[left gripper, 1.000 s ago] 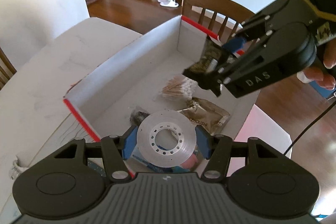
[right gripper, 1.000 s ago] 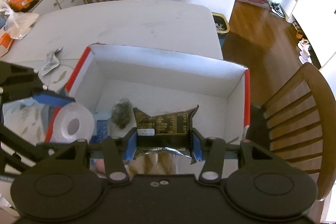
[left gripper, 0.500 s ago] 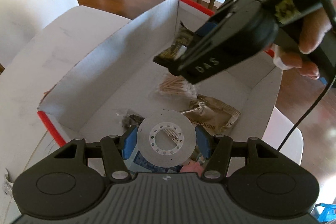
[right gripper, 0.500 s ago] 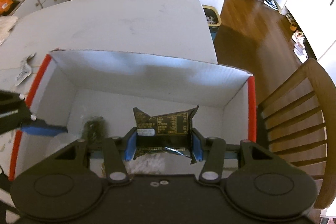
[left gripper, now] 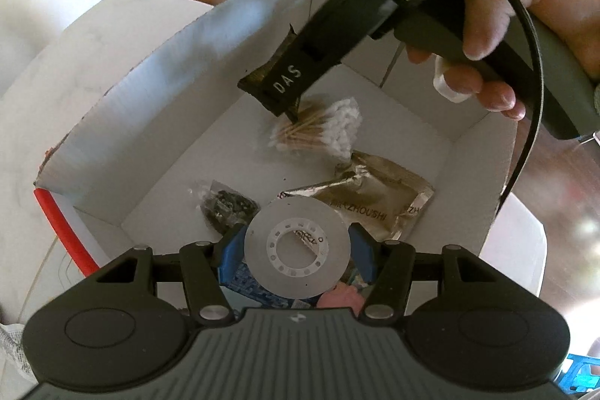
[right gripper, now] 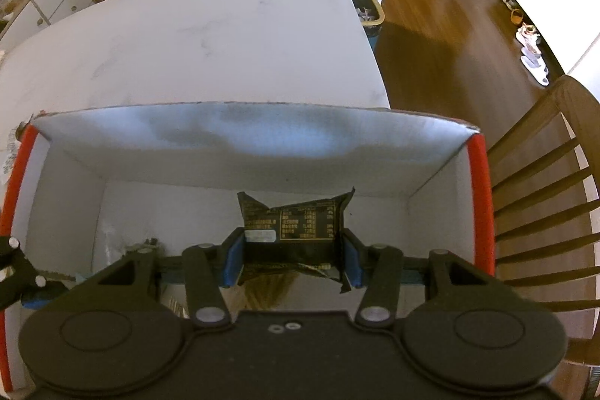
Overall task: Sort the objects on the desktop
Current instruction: 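Lower the black bag into the box with the right tool while the left tool lowers the tape roll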
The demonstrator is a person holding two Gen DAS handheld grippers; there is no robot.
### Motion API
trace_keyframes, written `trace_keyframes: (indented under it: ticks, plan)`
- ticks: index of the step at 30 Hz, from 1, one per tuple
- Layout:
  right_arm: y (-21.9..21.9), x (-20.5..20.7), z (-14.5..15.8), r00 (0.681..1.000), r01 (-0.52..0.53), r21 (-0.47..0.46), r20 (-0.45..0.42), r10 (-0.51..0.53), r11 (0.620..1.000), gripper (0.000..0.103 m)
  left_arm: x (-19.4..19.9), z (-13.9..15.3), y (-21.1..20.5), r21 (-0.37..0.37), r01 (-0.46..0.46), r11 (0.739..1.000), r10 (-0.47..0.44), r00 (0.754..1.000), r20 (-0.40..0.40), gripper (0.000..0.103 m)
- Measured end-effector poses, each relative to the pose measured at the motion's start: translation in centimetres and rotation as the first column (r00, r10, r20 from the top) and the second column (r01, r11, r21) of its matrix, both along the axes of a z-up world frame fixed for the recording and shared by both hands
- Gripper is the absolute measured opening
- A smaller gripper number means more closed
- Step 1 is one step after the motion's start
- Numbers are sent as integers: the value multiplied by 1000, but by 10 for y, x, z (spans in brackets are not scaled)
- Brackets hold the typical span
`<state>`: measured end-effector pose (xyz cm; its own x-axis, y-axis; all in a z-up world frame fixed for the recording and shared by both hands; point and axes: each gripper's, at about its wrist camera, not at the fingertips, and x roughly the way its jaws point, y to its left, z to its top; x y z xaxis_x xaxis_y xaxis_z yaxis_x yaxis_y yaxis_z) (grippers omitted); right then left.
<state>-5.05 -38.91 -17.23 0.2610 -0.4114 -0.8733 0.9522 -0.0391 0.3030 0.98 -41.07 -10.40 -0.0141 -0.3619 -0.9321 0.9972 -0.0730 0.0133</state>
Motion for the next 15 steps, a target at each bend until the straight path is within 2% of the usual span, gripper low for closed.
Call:
trace_keyframes:
  ticks: [15]
  plan:
    - [-6, 2, -8, 998, 62, 24, 32, -63, 998, 51, 4, -20, -5, 74, -22, 997, 23, 1000, -12, 58]
